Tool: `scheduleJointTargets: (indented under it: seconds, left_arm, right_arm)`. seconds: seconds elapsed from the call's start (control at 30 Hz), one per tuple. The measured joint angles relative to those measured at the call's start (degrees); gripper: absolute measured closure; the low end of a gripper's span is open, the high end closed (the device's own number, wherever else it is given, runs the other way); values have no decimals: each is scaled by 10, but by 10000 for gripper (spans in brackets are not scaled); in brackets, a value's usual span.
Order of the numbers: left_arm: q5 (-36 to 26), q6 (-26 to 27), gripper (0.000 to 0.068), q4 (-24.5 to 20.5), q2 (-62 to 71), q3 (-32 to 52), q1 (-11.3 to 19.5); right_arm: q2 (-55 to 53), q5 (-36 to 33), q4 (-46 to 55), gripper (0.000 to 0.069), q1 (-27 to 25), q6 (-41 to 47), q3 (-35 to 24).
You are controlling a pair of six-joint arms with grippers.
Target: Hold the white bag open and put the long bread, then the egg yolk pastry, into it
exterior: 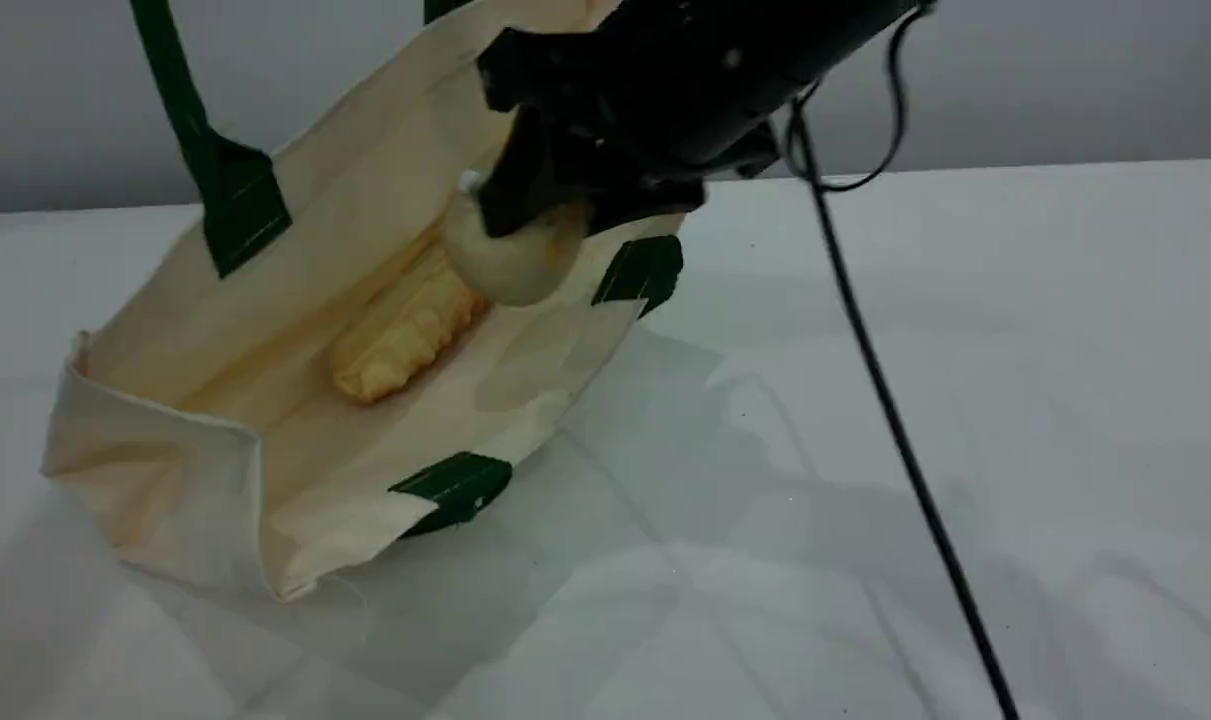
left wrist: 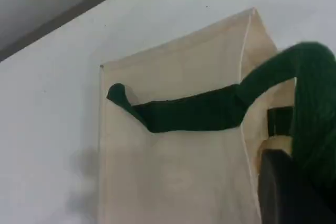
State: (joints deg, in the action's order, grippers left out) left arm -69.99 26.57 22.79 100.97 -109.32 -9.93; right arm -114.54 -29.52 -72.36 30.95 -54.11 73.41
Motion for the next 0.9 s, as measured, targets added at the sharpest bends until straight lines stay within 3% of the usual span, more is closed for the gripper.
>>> scheduleJointTargets:
  seconds: [0.3,0.4,0.63,0.9]
  left_arm:
    - [0,0,608,0,0,0,0]
    - [0,0,608,0,0,0,0]
    - [1,0,608,-1,0,0,0]
    - [1,0,608,-3,0,0,0]
  right_arm:
    - [-83,-40,-74,395,1,-75,67]
    - [-96,-40,-92,337,5,-83,79]
    - [-95,-47,-112,115,5,-83,88]
    - [-81,-55,-70,94,-4,-81,88]
